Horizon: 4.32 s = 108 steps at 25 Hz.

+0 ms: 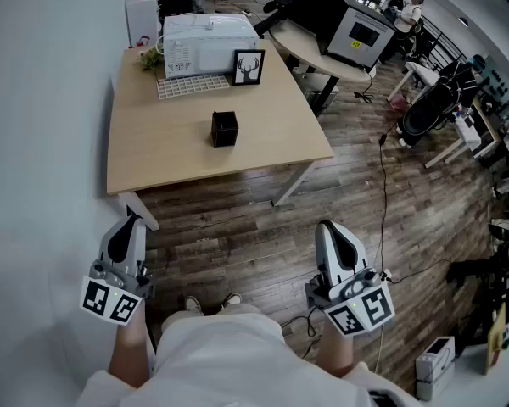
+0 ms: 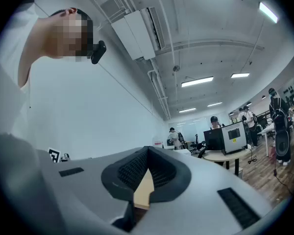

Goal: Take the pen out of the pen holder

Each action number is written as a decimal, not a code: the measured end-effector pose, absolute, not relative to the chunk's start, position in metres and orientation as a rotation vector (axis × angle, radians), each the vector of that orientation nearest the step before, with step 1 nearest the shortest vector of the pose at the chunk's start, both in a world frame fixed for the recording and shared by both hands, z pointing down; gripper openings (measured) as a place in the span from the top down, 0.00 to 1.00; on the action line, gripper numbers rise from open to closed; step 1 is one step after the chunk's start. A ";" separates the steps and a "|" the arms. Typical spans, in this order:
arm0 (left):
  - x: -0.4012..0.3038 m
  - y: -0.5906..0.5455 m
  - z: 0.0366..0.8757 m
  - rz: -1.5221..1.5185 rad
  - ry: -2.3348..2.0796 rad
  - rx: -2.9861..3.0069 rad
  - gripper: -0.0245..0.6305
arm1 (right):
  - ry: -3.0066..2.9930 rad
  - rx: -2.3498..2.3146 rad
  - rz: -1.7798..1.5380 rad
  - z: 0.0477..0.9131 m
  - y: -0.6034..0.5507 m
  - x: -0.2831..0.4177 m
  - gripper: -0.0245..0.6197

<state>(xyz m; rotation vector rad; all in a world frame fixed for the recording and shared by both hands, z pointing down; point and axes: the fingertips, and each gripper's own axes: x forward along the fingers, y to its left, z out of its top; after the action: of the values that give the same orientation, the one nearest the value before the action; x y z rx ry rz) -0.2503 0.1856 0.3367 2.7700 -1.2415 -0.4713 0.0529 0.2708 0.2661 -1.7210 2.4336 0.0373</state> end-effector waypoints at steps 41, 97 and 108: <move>-0.225 0.157 0.351 -0.286 -1.526 2.695 0.17 | 2.554 -1.610 -0.159 0.330 0.230 0.099 0.96; -0.007 -0.268 0.572 0.225 -1.069 2.541 0.28 | 2.780 -1.568 -0.229 0.361 -0.176 0.162 0.96; 0.005 -0.282 0.605 0.404 -1.136 2.498 0.47 | 2.820 -1.481 -0.220 0.358 -0.181 0.177 0.96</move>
<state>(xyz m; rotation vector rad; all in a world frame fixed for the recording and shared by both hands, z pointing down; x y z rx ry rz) 0.0053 -0.2824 0.6055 2.4981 -1.1356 0.4036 0.1769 -0.1815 0.3581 -1.4810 2.8201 -0.2199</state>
